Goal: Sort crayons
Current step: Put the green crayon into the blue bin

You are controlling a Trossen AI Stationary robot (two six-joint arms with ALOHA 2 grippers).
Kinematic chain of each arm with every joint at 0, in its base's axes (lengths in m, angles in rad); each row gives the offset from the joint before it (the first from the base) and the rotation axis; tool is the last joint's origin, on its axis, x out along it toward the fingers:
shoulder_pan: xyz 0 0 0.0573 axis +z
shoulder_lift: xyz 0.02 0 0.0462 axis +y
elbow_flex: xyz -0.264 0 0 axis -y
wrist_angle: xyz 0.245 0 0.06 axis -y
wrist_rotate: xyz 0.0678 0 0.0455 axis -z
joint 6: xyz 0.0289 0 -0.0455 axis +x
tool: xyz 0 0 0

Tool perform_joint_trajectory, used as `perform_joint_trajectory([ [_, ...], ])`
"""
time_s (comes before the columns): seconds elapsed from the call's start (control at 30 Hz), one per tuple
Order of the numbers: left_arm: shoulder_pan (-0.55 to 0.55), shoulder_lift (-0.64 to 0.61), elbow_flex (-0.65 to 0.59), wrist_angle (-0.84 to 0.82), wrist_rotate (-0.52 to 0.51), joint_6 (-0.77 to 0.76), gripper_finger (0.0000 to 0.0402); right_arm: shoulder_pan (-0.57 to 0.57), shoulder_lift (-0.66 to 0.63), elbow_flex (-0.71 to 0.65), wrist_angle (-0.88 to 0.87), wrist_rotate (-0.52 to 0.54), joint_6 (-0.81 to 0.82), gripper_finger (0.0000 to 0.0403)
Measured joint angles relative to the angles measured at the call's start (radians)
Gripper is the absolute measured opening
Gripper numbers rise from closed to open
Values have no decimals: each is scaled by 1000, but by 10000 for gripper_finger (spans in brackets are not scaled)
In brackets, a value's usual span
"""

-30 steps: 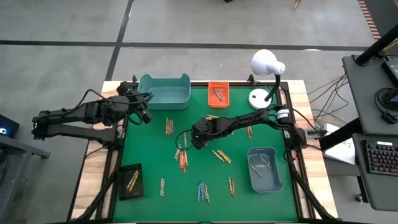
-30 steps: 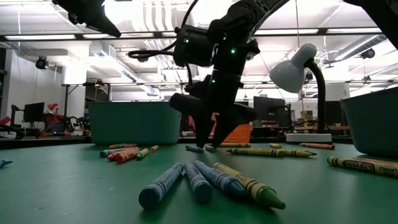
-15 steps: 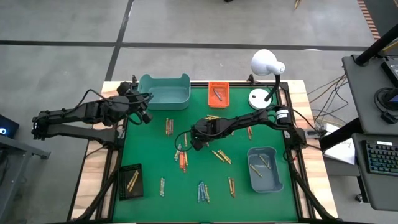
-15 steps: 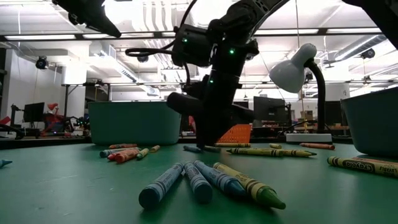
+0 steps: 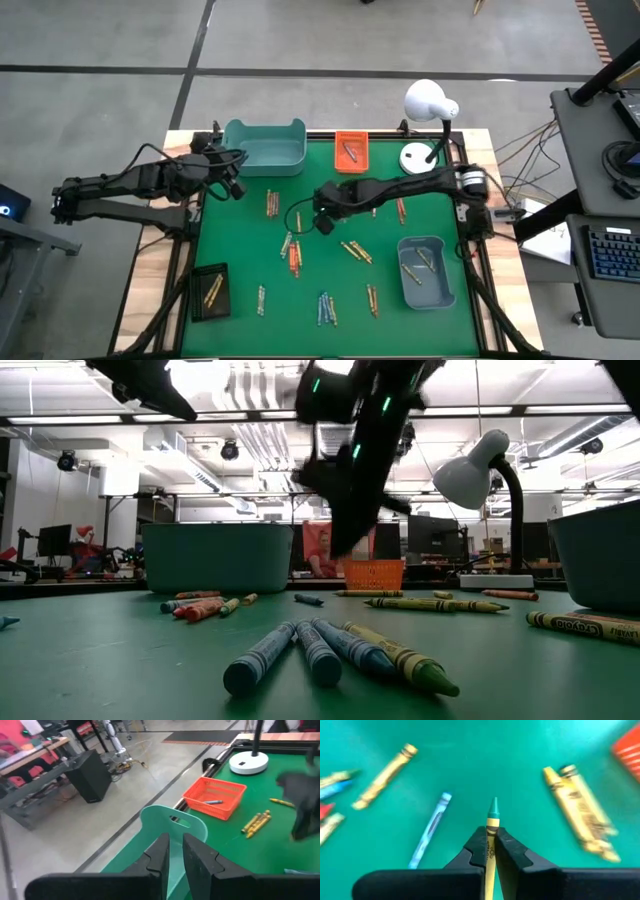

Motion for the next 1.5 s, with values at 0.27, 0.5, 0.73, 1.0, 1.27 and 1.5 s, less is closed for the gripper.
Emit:
perform_joint_trajectory([
  [0.27,0,22,0,6,11,-5,36,16,-193,-18,-131,-103,-62,13],
  [0.5,-1,56,0,6,12,-4,36,92,-342,-137,-228,-140,60,13],
  [0.73,-1,91,0,28,10,8,36,187,-515,-362,-236,-172,318,13],
  [1.0,-1,116,0,70,9,31,36,331,-740,-572,-232,-171,662,13],
  [1.27,-1,117,0,98,9,31,36,475,-834,-745,-228,-251,959,13],
  [1.5,-1,120,0,109,9,31,36,515,-805,-798,-224,-257,1005,13],
])
